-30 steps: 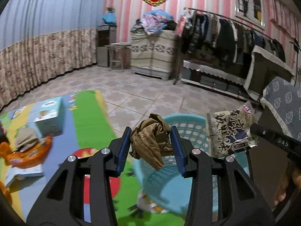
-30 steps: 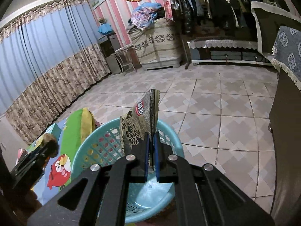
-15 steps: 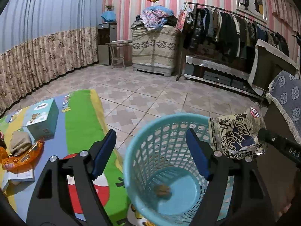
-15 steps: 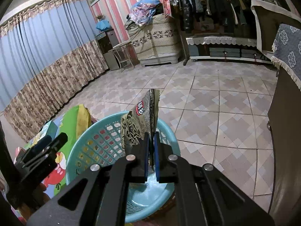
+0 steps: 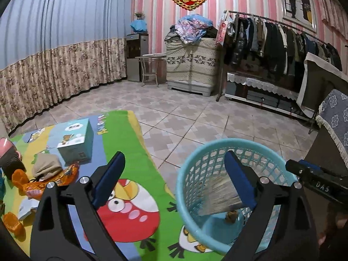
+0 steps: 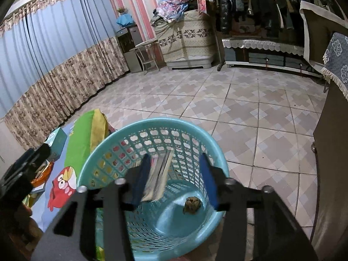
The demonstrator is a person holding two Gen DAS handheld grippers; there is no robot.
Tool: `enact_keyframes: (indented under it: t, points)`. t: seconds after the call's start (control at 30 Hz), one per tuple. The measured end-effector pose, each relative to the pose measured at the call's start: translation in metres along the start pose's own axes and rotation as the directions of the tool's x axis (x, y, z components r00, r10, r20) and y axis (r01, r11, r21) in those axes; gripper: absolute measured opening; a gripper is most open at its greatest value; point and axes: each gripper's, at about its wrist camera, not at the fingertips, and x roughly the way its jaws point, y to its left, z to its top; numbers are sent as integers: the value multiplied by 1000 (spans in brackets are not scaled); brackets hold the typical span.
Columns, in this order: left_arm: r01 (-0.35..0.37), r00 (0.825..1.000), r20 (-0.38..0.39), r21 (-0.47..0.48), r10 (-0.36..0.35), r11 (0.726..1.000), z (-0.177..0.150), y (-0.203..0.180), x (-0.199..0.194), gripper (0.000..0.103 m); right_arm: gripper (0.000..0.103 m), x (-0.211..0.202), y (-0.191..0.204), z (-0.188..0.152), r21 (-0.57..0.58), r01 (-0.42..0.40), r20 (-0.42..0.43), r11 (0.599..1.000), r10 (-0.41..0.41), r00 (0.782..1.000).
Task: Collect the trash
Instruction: 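Move both tools back over the mat toward the orange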
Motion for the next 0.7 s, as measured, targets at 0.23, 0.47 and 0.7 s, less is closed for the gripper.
enact_keyframes:
  t: [0.23,0.47,0.7]
  points:
    - [-44,999,18,-26,45,999,-1,28,-21,94,76,-3,15,-1,-37,39,18,999,-38,999]
    - [-101,994,31,-65,103,993,-7,66,-47,96,77,-12,38,-2,-93,48,48,995,-44,998]
    - [-193,981,16,-78,195,978,-23,109,-71,97,77,-21,75,-8,-149,3,63,989,7,998]
